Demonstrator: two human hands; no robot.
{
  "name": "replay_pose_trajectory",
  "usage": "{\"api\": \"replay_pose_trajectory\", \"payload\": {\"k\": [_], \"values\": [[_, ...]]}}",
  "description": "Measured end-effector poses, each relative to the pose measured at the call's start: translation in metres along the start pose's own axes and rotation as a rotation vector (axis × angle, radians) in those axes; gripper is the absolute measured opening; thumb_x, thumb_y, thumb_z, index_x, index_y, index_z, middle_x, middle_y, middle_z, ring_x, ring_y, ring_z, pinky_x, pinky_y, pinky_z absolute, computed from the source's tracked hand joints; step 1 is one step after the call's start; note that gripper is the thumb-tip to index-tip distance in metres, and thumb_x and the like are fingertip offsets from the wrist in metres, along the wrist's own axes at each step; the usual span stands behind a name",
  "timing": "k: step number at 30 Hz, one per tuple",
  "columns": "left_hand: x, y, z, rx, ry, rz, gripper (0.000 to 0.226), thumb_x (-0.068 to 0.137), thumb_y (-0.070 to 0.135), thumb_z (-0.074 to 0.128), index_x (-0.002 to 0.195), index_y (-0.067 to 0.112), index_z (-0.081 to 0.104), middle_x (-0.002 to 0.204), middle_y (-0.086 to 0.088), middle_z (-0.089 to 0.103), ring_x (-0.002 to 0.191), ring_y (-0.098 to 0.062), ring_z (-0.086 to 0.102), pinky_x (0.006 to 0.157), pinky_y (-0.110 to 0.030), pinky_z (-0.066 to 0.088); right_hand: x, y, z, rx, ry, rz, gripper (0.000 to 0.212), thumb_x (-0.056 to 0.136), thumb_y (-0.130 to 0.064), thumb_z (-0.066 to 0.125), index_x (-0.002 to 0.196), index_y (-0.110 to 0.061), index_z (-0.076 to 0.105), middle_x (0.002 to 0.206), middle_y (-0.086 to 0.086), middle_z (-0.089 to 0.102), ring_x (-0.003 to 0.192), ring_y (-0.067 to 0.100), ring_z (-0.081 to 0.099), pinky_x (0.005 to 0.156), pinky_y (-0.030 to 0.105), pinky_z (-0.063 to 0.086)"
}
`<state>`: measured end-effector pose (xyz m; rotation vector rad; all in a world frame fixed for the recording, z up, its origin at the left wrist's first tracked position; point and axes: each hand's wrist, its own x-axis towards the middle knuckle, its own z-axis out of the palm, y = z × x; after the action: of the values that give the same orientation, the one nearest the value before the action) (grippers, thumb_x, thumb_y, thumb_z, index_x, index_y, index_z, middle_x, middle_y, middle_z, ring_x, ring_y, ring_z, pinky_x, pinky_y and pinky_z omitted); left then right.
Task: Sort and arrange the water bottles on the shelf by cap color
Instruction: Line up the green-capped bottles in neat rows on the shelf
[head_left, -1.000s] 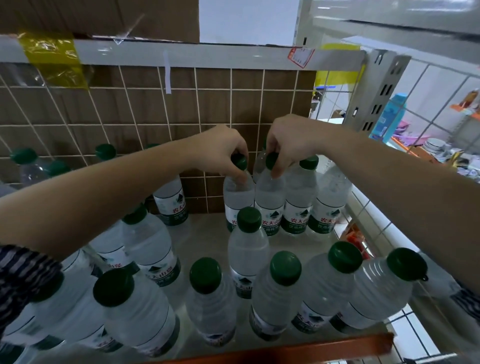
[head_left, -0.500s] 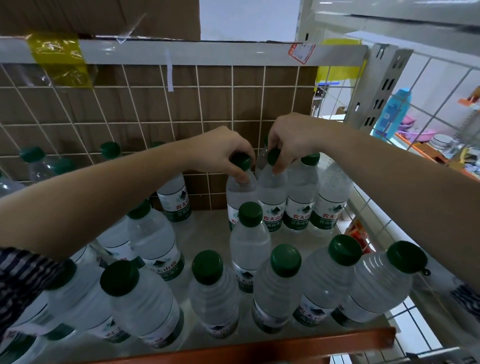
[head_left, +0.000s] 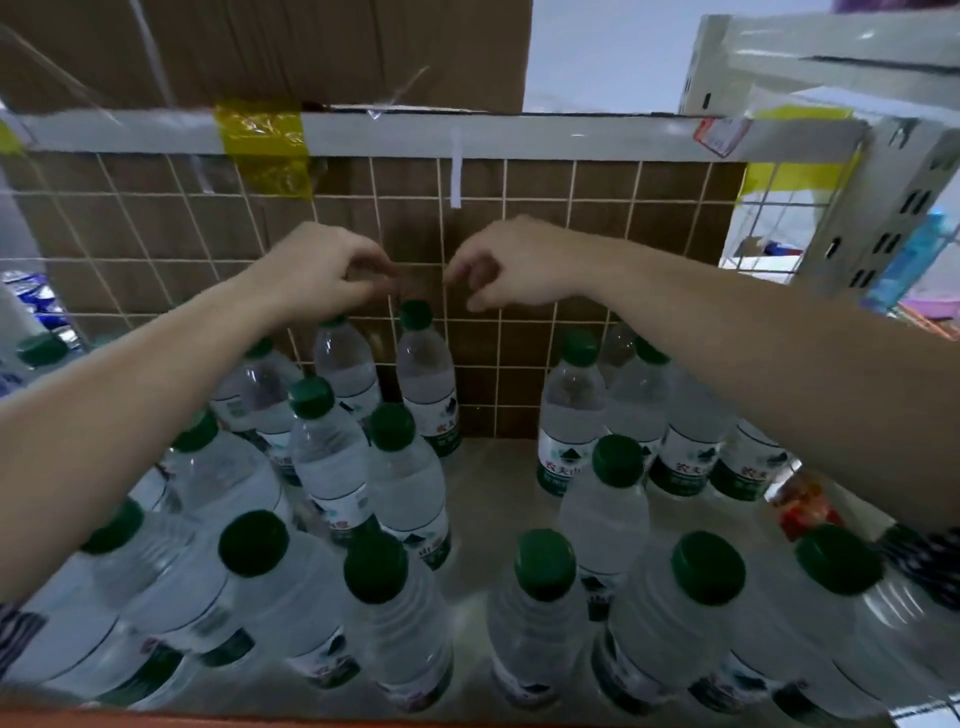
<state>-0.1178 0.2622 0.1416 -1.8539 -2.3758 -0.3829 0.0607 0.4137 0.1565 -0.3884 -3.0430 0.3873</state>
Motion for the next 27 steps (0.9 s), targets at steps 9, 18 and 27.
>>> {"api": "replay_pose_trajectory", "payload": {"k": [9, 18, 27], "values": [[-0.002, -0.037, 0.021, 0.138, -0.202, -0.14, 0.051, 0.083, 0.025, 0.076, 0.13, 0.013, 0.059, 0.125, -0.011, 0.063, 0.112, -0.027, 0.058, 0.089, -0.034, 0.042, 0.042, -0.015, 0.032, -0.007, -0.063, -0.085, 0.045, 0.092, -0.025, 0.065, 0.133, -0.02, 0.051, 0.132, 0.002, 0.054, 0.117, 0.017, 0.052, 0.085, 0.026, 0.041], [0.001, -0.019, 0.019, 0.123, -0.148, -0.005, 0.039, 0.08, 0.034, 0.078, 0.112, 0.015, 0.068, 0.102, -0.005, 0.07, 0.091, -0.02, 0.064, 0.08, -0.036, 0.053, 0.035, 0.004, 0.03, -0.142, 0.021, -0.07, 0.042, 0.088, -0.033, 0.069, 0.124, -0.012, 0.062, 0.12, 0.003, 0.063, 0.105, 0.016, 0.06, 0.084, 0.024, 0.046], [0.034, 0.034, 0.041, -0.042, -0.169, 0.097, 0.037, 0.085, 0.03, 0.072, 0.119, 0.019, 0.062, 0.109, 0.001, 0.062, 0.095, -0.01, 0.057, 0.076, -0.021, 0.045, -0.014, 0.06, 0.009, -0.176, 0.01, 0.151, 0.041, 0.085, -0.032, 0.073, 0.121, -0.015, 0.064, 0.111, -0.001, 0.062, 0.09, 0.011, 0.057, 0.065, 0.017, 0.042]]}}
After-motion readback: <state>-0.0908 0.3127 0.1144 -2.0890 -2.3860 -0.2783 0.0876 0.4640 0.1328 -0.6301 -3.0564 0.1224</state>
